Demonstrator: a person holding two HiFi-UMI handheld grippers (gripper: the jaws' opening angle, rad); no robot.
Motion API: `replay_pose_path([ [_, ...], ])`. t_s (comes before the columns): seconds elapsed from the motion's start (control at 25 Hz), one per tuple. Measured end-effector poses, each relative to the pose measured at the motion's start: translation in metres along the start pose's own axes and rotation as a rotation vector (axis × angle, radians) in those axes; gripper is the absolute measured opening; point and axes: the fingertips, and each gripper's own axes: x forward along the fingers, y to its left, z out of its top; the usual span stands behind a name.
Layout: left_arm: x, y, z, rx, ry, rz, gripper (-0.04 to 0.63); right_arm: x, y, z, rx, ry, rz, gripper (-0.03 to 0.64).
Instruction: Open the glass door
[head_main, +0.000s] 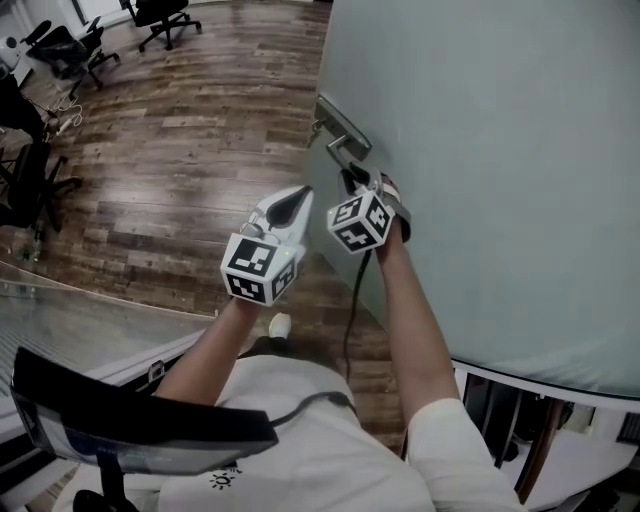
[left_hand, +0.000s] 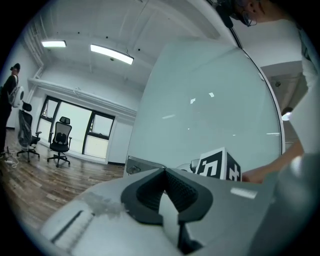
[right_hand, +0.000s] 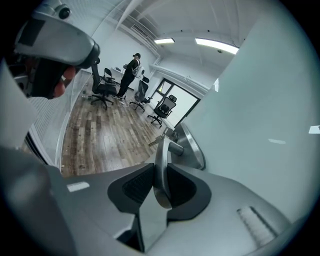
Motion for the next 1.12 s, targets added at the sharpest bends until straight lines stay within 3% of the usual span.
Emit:
replay_pose_path([
  [0.36,0.061,-0.010,0.010,0.020,0.018,-0.069,0.000,0.034,-0.063,-0.032,0.046,0.044,-0.048,0.091],
  [0.64,0.113,-0.002,0.010,0.023,0.021,-0.057,0.000,0.057,-0.104,-0.057,0.074,0.061,-0.074,0.091],
  [1.12,0.225,-0.032,0.012,0.023,0.031,-0.104,0.000,0.082,-0.186,-0.111,0.144,0.092,-0.125,0.092],
])
